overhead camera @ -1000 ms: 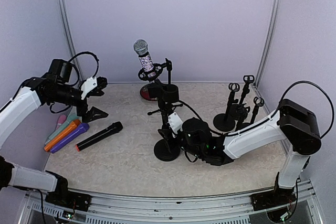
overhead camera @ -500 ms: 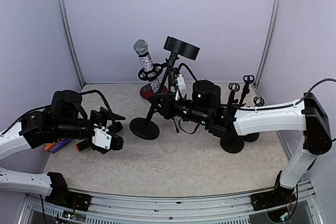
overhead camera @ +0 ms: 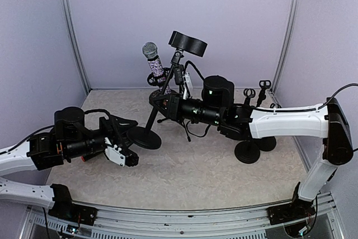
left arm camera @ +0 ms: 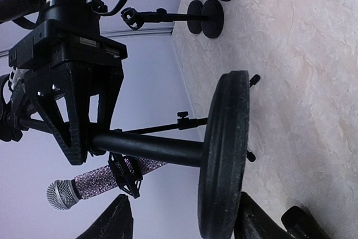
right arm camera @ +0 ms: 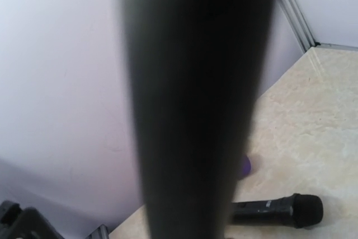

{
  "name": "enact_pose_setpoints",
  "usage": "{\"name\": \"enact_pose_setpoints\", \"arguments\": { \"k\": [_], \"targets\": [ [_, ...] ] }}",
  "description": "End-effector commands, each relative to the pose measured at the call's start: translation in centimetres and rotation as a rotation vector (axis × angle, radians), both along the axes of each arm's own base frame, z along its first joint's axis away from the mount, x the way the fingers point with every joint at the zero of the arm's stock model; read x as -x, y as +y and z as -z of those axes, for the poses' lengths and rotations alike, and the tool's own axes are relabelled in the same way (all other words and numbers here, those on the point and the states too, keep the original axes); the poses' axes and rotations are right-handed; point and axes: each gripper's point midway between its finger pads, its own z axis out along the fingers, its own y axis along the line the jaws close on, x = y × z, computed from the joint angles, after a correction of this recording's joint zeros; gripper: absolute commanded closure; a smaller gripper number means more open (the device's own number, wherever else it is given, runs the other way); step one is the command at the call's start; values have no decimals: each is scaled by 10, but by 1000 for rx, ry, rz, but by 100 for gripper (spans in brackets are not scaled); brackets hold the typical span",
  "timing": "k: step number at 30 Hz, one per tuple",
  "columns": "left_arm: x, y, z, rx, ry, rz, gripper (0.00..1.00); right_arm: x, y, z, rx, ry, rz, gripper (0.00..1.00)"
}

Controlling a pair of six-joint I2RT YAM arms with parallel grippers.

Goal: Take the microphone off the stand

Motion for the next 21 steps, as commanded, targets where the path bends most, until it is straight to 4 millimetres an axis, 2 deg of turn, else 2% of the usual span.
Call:
{"name": "enact_pose_setpoints", "arguments": {
  "k": [1,5,10,13,14,18,20,21],
  "targets": [
    [3,-3,-14,17,-44,18,45,10,1,-47,-120,-44,-26,100],
    [7,-3,0,-42,-14,34,62,15,6,-54,-125,-62,-32,100],
    [10,-6,4,-57,16,42,82,22,17,-61,-113,-96,-46,100],
    [7,-6,5,-60,20,26,97,28,23,-65,-107,-115,-66,100],
    [6,-6,5,-59,19,23,100,30,24,-66,-104,-120,-72,100],
    [-2,-7,-11,7,-26,-12,100,36,25,-71,-109,-135,-91,98],
    [-7,-7,-28,83,-85,-38,100,39,22,-70,-126,-123,-92,72],
    [-9,-6,-34,110,-116,-49,100,39,19,-68,-136,-114,-89,66]
  ]
}}
